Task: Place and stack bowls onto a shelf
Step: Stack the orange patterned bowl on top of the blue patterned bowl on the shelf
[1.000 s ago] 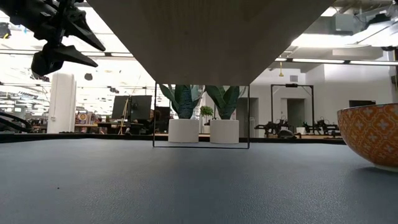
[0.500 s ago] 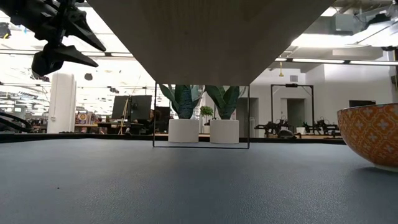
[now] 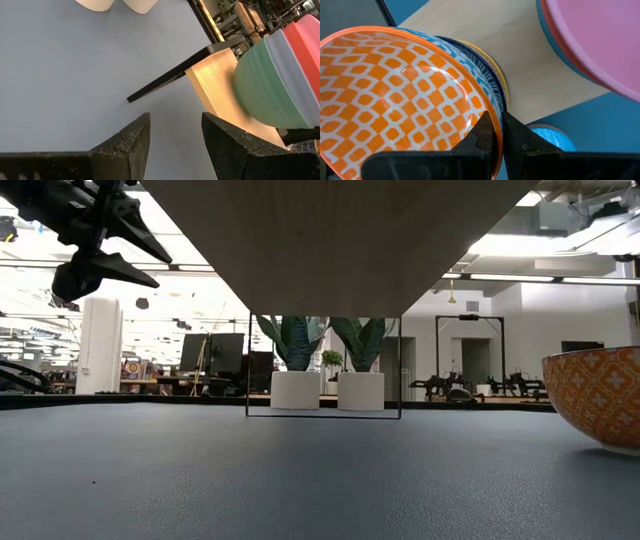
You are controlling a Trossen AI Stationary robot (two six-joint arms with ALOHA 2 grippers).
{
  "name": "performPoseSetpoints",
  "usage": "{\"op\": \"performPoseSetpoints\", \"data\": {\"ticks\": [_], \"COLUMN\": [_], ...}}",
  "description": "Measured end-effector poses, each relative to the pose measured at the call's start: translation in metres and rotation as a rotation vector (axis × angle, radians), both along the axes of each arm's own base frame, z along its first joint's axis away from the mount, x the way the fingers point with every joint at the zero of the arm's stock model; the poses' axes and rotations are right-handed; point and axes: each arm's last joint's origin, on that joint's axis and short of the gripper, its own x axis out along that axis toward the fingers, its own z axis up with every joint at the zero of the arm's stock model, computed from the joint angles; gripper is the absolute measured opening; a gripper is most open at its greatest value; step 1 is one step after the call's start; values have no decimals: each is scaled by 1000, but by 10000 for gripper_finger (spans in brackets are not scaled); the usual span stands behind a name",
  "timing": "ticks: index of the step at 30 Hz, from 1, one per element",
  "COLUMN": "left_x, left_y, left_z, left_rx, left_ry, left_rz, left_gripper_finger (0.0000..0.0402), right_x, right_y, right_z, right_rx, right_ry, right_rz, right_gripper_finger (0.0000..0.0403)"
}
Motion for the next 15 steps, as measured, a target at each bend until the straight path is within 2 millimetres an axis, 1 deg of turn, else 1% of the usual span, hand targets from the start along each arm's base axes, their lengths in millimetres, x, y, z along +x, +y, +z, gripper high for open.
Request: {"op": "performPoseSetpoints", "data": {"ticks": [10,13,15], "left_x": [0,0,0], "left_y": [0,0,0], "left_z": [0,0,0], "left_rx": [2,2,2], "left_ry": [-1,-1,-1], "left_rz": [4,5,4], "left_gripper_finger": [165,165,165], "right_x": [1,8,10], "right_y": [0,3,4], "right_z": [0,-9,-12], "right_rx": [-3,-7,4], "right_ry": [-10,11,17], "right_rz": [13,15,19], "right_gripper_finger": [39,39,39]}}
